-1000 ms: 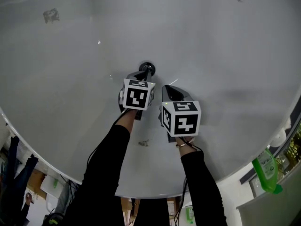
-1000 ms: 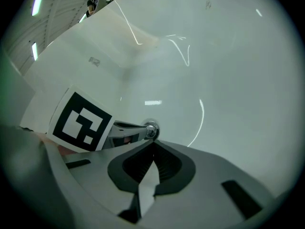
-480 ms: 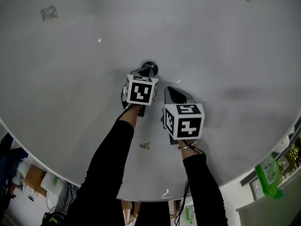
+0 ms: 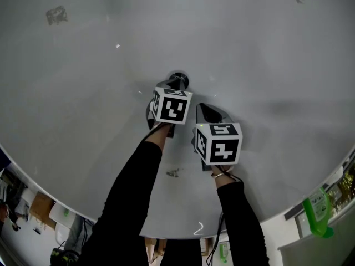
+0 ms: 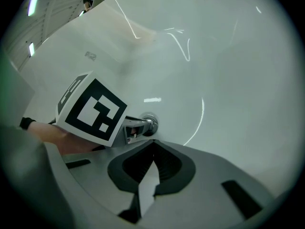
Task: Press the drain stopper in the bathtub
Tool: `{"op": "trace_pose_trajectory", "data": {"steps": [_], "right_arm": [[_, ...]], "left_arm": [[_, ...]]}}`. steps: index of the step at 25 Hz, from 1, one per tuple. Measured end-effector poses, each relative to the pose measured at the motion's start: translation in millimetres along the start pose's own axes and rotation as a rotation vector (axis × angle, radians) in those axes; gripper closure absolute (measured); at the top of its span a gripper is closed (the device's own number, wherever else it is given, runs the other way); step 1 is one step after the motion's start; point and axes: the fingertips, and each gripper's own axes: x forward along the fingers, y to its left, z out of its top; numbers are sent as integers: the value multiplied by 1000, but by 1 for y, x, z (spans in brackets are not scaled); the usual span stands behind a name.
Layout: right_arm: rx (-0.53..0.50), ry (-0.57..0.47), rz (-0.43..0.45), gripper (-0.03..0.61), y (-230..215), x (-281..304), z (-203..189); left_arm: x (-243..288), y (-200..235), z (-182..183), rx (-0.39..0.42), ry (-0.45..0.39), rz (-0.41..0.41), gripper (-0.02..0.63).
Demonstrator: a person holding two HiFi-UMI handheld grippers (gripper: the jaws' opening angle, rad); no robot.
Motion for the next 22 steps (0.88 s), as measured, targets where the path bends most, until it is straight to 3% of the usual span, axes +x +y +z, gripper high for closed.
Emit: {"op": "trace_pose_trajectory", "data": {"steps": [15, 22], "right_arm": [[11, -17, -17, 577, 3, -10, 4], [5, -32, -27, 577, 6, -19, 9]], "left_arm": [[-10, -4, 2, 77, 8, -19, 609], [-26, -4, 5, 62, 10, -24, 609]]}}
